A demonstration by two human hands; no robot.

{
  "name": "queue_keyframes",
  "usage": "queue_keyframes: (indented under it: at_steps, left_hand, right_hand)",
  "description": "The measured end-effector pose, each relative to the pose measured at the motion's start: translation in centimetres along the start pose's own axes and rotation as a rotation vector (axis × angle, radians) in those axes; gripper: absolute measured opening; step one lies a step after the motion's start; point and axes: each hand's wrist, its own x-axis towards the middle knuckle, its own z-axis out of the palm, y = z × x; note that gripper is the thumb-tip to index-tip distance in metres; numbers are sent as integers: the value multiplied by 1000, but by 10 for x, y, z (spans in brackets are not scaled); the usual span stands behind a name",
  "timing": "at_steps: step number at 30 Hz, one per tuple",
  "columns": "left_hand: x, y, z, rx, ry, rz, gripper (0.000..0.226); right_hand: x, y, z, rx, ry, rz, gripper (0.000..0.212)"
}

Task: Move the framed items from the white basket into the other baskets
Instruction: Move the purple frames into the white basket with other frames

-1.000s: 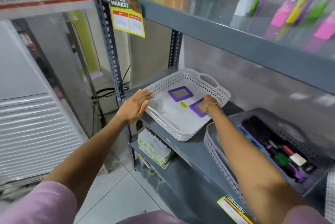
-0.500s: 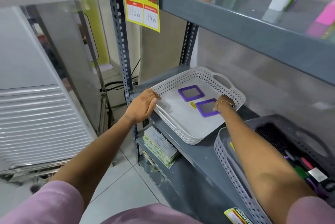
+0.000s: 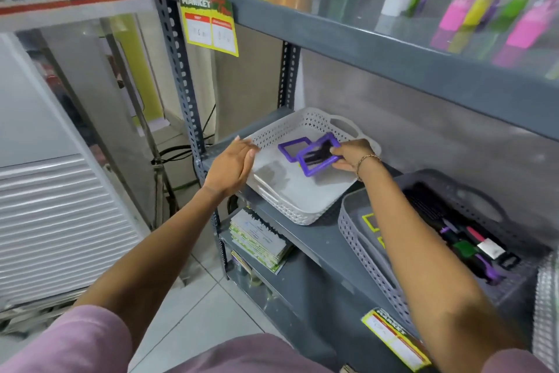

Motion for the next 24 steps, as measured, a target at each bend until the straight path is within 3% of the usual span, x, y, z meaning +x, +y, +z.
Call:
queue_keyframes:
  at_steps: [3, 5, 7, 11, 14, 18, 22, 24]
  left_hand:
    - [8, 51, 2, -114, 66, 21, 38]
    - [7, 92, 10, -177, 62, 68, 38]
    - [-3, 137, 24, -216, 34, 141, 38]
    - [-46, 213, 54, -296, -55, 269, 37]
    - [-87, 254, 76, -310, -133, 373, 37]
    - [-125, 289, 99, -276, -233, 486, 38]
    - [-134, 300, 111, -190, -230, 498, 34]
    - [-138, 299, 116, -154, -224, 488, 39]
  right_hand:
    - [-37, 3, -33, 144, 52, -62, 1]
    - [-63, 9, -63, 223, 129, -86, 10]
    - [-92, 21, -99, 314, 230, -80, 19]
    - [-138, 52, -165, 453, 364, -49, 13]
    - [-173, 81, -210, 502, 568, -74, 12]
    - [-219, 117, -257, 579, 740, -103, 24]
    - [-253, 141, -290, 582, 741, -90, 7]
    - [-263, 155, -306, 526, 742, -49, 28]
